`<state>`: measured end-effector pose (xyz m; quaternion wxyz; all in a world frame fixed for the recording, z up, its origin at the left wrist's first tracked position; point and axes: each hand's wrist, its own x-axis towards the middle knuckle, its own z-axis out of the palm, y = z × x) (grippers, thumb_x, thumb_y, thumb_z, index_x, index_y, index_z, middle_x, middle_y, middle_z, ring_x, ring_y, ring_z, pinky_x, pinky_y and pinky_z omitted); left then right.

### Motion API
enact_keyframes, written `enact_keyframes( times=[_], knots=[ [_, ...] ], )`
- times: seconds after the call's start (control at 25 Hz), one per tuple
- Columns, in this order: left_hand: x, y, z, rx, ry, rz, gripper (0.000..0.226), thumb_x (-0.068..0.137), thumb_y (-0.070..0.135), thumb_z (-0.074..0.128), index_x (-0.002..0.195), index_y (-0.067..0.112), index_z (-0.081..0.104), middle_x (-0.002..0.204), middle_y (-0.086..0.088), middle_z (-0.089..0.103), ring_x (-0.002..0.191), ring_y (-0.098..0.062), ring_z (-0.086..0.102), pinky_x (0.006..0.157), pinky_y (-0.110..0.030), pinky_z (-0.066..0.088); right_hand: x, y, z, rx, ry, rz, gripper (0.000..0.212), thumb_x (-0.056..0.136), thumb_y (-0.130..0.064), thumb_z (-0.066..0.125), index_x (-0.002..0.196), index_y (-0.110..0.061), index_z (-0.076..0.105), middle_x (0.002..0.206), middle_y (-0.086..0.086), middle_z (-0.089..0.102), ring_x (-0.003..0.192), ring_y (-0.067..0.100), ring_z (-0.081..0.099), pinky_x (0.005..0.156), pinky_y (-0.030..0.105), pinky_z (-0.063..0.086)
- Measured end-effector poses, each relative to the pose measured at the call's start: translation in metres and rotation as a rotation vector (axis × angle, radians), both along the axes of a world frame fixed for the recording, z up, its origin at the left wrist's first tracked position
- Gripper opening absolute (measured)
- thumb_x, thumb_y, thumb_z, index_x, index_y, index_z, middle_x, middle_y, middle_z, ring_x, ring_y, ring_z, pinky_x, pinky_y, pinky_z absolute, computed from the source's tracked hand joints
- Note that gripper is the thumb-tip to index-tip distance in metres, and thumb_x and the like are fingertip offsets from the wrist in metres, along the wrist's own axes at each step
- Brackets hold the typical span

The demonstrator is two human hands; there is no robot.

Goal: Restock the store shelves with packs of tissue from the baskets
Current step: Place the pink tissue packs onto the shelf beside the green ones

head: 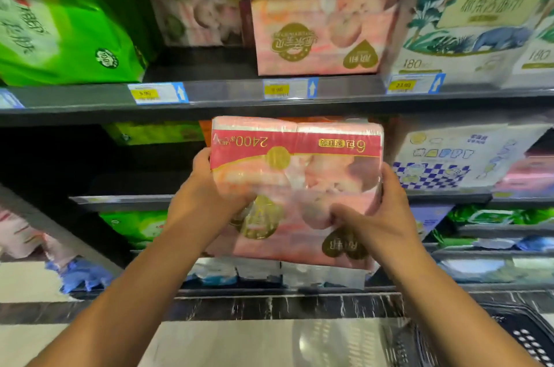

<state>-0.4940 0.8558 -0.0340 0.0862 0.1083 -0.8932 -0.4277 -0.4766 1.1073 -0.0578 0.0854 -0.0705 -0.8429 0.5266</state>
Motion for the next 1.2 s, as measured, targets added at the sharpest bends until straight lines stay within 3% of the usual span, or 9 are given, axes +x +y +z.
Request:
enact_keyframes(
  times=[0.12, 0.32, 0.48, 0.68, 0.96, 1.08, 1.2],
  knots=[
    [-0.004, -0.03, 0.026, -0.022, 0.063, -0.037, 0.088, 0.067, 0.037, 0.082, 0.137, 0.034, 0.029, 0.103, 0.014, 0.049, 0.098, -0.017, 0.052, 0.081, -0.031, 0.038, -0.007, -0.028, 0.025, 0.02, 0.096, 0.012, 0.085, 0.058, -0.021, 0.085, 0.129, -0.03, 0.038, 0.115, -0.005, 0.053, 0.102, 0.016, 0.054, 0.079, 0.033, 0.05],
    [-0.008, -0.081, 0.074, -0.08, 0.247, -0.041, 0.092, 0.066, 0.034, 0.084, 0.139, 0.034, 0.028, 0.11, 0.011, 0.052, 0.102, -0.019, 0.055, 0.079, -0.03, 0.038, -0.014, -0.073, 0.071, 0.006, 0.225, 0.017, 0.082, 0.062, -0.023, 0.085, 0.121, -0.043, 0.032, 0.106, -0.008, 0.053, 0.09, 0.013, 0.05, 0.074, 0.034, 0.048],
    [-0.018, -0.111, 0.103, -0.126, 0.31, 0.01, 0.096, 0.064, 0.037, 0.085, 0.14, 0.032, 0.028, 0.106, 0.012, 0.048, 0.106, -0.025, 0.056, 0.076, -0.031, 0.036, -0.036, -0.103, 0.103, -0.001, 0.303, 0.087, 0.082, 0.063, -0.027, 0.084, 0.124, -0.042, 0.031, 0.117, -0.005, 0.053, 0.103, 0.012, 0.053, 0.086, 0.036, 0.049],
    [-0.032, -0.147, 0.138, -0.087, 0.428, 0.134, 0.096, 0.061, 0.035, 0.087, 0.138, 0.032, 0.03, 0.109, 0.012, 0.05, 0.094, -0.016, 0.051, 0.077, -0.032, 0.038, -0.083, -0.144, 0.139, 0.016, 0.369, 0.223, 0.092, 0.063, -0.03, 0.081, 0.137, -0.033, 0.027, 0.126, -0.005, 0.044, 0.115, 0.015, 0.046, 0.095, 0.035, 0.045],
    [-0.062, -0.155, 0.17, -0.15, 0.561, 0.272, 0.089, 0.067, 0.033, 0.084, 0.138, 0.024, 0.03, 0.114, 0.008, 0.054, 0.097, -0.019, 0.054, 0.075, -0.033, 0.039, -0.153, -0.166, 0.187, -0.022, 0.44, 0.364, 0.092, 0.065, -0.026, 0.081, 0.136, -0.04, 0.024, 0.128, -0.004, 0.043, 0.114, 0.016, 0.048, 0.088, 0.037, 0.05],
    [-0.082, -0.158, 0.168, -0.218, 0.561, 0.325, 0.088, 0.066, 0.038, 0.082, 0.137, 0.024, 0.031, 0.122, 0.001, 0.058, 0.108, -0.03, 0.058, 0.08, -0.039, 0.047, -0.18, -0.173, 0.183, -0.063, 0.414, 0.392, 0.092, 0.066, -0.021, 0.081, 0.136, -0.039, 0.023, 0.129, -0.002, 0.041, 0.115, 0.017, 0.046, 0.083, 0.031, 0.048],
    [-0.106, -0.157, 0.158, -0.3, 0.566, 0.324, 0.095, 0.067, 0.04, 0.081, 0.143, 0.026, 0.025, 0.127, -0.001, 0.056, 0.111, -0.032, 0.057, 0.083, -0.044, 0.049, -0.2, -0.175, 0.169, -0.063, 0.437, 0.349, 0.094, 0.065, -0.02, 0.081, 0.138, -0.035, 0.023, 0.128, 0.0, 0.042, 0.115, 0.019, 0.046, 0.089, 0.035, 0.048]
  ],
)
